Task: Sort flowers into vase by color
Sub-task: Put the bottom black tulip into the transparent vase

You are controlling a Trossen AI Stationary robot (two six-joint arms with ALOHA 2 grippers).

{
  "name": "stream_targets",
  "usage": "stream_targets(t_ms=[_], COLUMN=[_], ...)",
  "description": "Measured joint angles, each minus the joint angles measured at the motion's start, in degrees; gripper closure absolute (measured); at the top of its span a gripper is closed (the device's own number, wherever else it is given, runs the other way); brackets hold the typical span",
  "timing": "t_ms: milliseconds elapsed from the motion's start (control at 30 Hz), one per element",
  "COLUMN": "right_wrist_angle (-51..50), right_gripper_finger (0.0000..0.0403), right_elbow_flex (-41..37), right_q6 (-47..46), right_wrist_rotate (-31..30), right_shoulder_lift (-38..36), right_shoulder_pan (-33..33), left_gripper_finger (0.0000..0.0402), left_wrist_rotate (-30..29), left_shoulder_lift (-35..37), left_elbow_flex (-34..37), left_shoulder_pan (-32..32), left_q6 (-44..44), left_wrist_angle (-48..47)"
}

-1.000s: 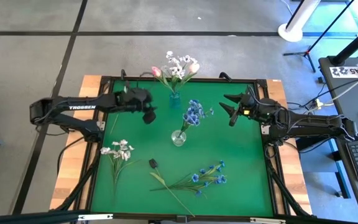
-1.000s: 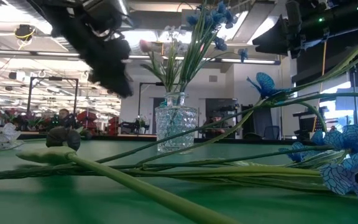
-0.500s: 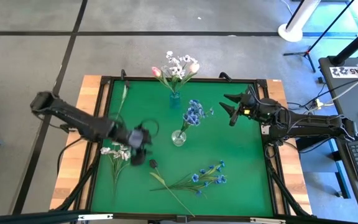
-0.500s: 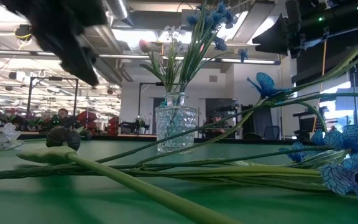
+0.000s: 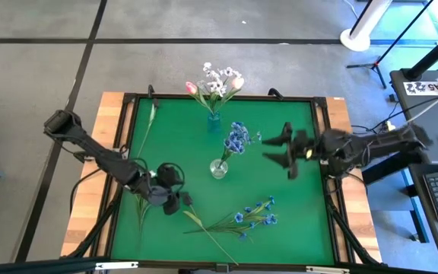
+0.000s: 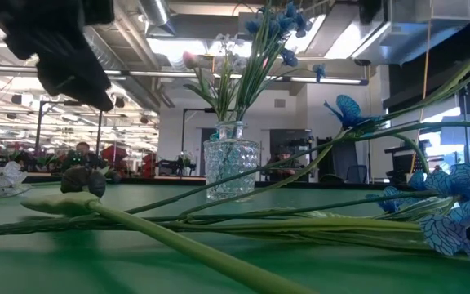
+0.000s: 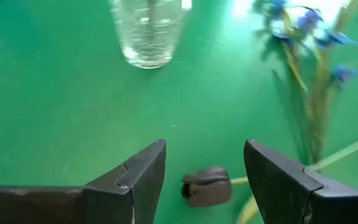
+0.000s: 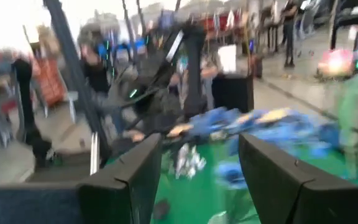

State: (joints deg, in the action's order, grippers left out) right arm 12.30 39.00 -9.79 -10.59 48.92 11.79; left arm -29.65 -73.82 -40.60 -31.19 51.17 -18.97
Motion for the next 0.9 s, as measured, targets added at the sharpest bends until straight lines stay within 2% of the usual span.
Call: stream_targets(t_ms=[167,367,433,633,833,900], right_wrist_angle=[-7.1,-14.0,-14.0,-12.1,-13.6,-17.1], right_gripper_finger=[0.0194,0.0194,0.0194,0.0194,0.0194,0.0194], right_elbow_flex=[12.6,23.9,26.1,32.1,41.0,44.3], right_q6=[1.3,-3.6,-6.8,-15.6,-17.4,-17.4], right_wrist_rotate=[-10.1,-15.0,-15.0,-9.7,-4.9,-5.0], right_shoulder_lift=[12.1,27.0,31.7,45.6,57.7,60.4], right_shoulder_pan=[12.8,20.0,20.7,20.6,20.4,20.3], left_gripper_finger=[0.0191,0.0191,0.0191,0.0192,0.0192,0.0192], left_wrist_rotate=[0.4,0.5,0.5,0.5,0.5,0.5], left_shoulder_lift=[0.0,0.0,0.0,0.0,0.0,0.0], left_elbow_flex=[0.0,0.0,0.0,0.0,0.0,0.0], left_shoulder_pan=[1.6,1.8,1.8,1.8,1.6,1.6], left_q6=[2.4,0.8,0.7,-0.5,-2.1,-2.3], left_wrist_angle=[-0.9,-0.9,-0.9,-1.0,-1.2,-1.3])
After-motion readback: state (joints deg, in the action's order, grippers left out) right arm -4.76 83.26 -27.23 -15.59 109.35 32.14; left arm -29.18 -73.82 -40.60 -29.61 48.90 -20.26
